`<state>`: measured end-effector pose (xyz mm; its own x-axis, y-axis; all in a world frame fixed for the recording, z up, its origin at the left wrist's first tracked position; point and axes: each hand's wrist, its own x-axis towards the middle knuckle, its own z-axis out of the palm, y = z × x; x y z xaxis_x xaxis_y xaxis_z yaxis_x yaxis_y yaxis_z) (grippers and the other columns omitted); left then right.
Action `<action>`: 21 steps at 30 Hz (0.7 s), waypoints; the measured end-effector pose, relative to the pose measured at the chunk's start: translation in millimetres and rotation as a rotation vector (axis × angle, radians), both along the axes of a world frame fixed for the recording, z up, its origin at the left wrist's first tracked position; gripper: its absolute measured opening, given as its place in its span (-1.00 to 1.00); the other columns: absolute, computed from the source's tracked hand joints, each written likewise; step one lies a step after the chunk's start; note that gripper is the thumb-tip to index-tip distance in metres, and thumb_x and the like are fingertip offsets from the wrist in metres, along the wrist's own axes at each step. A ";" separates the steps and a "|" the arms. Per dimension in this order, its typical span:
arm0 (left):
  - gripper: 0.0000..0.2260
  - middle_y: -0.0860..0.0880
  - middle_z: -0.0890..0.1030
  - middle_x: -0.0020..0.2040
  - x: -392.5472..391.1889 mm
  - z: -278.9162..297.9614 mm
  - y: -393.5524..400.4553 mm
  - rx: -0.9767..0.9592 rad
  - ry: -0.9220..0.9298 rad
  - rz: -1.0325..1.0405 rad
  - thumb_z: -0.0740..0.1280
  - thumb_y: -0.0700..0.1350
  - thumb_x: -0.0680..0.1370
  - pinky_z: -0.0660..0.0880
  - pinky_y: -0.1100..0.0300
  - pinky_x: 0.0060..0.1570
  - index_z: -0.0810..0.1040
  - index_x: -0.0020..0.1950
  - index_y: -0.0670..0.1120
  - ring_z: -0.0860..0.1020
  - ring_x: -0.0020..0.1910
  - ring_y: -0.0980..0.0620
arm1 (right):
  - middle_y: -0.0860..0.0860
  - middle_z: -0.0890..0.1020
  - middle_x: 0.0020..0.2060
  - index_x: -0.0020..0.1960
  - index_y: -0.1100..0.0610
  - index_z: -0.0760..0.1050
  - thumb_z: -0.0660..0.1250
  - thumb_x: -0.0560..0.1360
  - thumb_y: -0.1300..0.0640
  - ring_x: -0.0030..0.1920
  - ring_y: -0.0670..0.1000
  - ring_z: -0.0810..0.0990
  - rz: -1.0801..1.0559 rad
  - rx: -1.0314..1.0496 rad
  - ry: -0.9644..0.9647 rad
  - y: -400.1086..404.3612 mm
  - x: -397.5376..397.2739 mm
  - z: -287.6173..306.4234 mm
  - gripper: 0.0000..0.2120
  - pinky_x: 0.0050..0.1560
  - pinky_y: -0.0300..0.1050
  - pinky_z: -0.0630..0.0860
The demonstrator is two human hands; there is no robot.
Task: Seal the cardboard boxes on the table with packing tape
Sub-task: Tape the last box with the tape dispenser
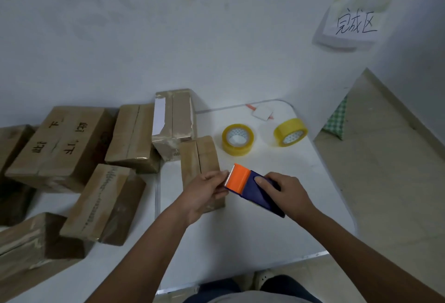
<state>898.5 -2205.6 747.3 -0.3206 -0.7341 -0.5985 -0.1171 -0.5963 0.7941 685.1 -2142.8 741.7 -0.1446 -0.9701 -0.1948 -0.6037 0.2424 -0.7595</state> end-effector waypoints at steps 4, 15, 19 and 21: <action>-0.82 -0.15 0.70 0.05 1.1 0.4 -0.7 -0.022 -0.028 0.027 0.29 -0.18 0.64 0.59 0.24 0.04 0.66 0.13 -0.17 0.65 0.02 0.01 | -0.12 0.57 -0.40 -0.26 -0.02 0.47 0.25 0.56 -0.20 -0.36 -0.18 0.54 0.051 -0.001 0.032 -1.2 3.2 3.1 -0.68 -0.35 -0.34 0.32; -0.84 -0.02 0.73 -0.10 6.8 4.3 3.6 -0.128 -0.116 0.126 0.32 -0.10 0.63 0.59 0.24 -0.06 0.70 0.02 -0.09 0.68 -0.07 0.06 | -0.08 0.66 -0.22 -0.08 0.02 0.53 0.10 0.45 -0.45 -0.24 -0.11 0.61 0.197 0.032 0.308 -22.7 5.7 13.9 -0.45 -0.17 -0.16 0.57; -0.85 -0.03 0.72 -0.17 9.9 3.9 4.8 -0.137 -0.115 0.199 0.34 -0.11 0.62 0.58 0.28 -0.16 0.69 -0.03 -0.11 0.68 -0.17 0.10 | -0.09 0.66 -0.16 -0.01 0.01 0.54 0.11 0.49 -0.42 -0.21 -0.10 0.61 0.276 0.028 0.372 -31.3 9.0 18.9 -0.47 -0.14 -0.18 0.57; -0.86 -0.06 0.69 -0.21 19.9 0.5 1.9 -0.146 -0.118 0.259 0.36 -0.13 0.60 0.60 0.22 -0.07 0.69 -0.02 -0.15 0.64 -0.20 0.05 | -0.07 0.65 -0.19 -0.05 0.02 0.53 0.12 0.49 -0.41 -0.23 -0.11 0.59 0.303 0.041 0.388 -34.3 8.0 18.0 -0.48 -0.22 -0.22 0.50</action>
<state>918.4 -2203.6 747.7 -0.0465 -0.8630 -0.5030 -0.0724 -0.4993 0.8634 693.1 -2177.1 759.7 0.0736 -0.9724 -0.2216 -0.8880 0.0373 -0.4583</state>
